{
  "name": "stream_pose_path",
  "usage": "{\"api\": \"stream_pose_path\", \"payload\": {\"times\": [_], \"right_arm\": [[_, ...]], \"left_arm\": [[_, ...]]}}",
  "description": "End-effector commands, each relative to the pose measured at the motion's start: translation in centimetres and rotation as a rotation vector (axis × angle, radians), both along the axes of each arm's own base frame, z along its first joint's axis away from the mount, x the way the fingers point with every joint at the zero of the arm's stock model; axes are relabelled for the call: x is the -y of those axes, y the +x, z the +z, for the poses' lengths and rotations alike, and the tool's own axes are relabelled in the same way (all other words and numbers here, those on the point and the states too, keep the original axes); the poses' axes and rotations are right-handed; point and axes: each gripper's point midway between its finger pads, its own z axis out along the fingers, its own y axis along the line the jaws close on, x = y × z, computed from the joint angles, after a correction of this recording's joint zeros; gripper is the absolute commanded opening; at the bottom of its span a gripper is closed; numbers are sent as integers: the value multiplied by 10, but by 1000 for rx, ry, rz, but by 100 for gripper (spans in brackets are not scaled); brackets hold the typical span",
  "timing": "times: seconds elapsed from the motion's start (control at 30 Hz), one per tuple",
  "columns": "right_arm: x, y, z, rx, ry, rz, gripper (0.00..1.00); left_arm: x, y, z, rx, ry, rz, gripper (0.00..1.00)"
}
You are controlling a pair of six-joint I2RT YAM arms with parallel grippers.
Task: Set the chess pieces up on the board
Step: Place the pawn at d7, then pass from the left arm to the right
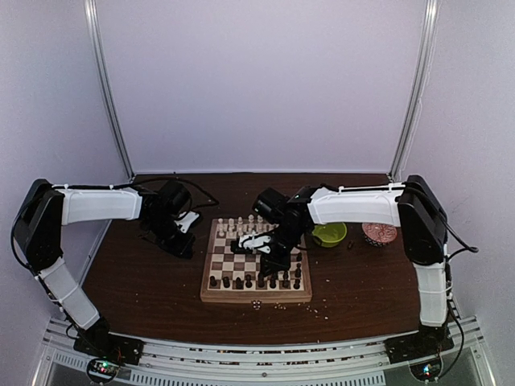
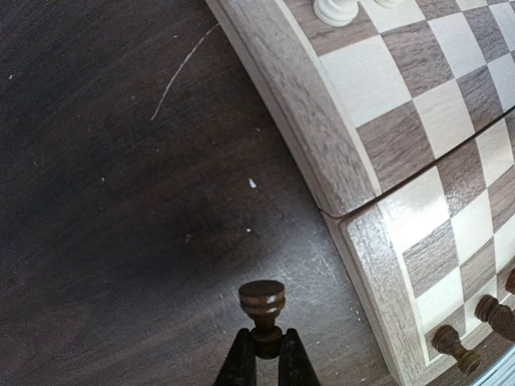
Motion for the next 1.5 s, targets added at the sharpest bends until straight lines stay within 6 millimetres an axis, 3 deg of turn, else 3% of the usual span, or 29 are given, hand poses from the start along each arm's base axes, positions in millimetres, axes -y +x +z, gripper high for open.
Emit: {"api": "stream_pose_path", "payload": {"times": [0.0, 0.3, 0.43, 0.63, 0.77, 0.87, 1.07, 1.2, 1.3, 1.47], "right_arm": [[-6, 1, -2, 0, 3, 4, 14], [-11, -3, -2, -2, 6, 11, 21], [-11, 0, 9, 15, 21, 2, 25], [-1, 24, 56, 77, 91, -43, 31], [10, 39, 93, 145, 158, -37, 34], [13, 43, 109, 229, 171, 13, 36], [-4, 57, 137, 358, 204, 80, 38], [-19, 63, 136, 446, 174, 138, 39], [-29, 62, 132, 516, 142, 199, 45], [-45, 49, 120, 562, 108, 306, 51]], "left_arm": [[2, 3, 8, 28, -27, -12, 8], [3, 3, 8, 29, -29, -14, 9], [3, 3, 10, 33, -31, -17, 9], [15, 5, 24, 41, -83, -62, 9], [40, 6, 44, 28, -199, -131, 9], [63, 8, 61, -4, -298, -188, 11], [99, 15, 89, -59, -453, -267, 11], [114, 16, 98, -86, -524, -300, 11], [121, 9, 101, -121, -570, -326, 11], [129, -6, 103, -180, -613, -371, 11]]}}
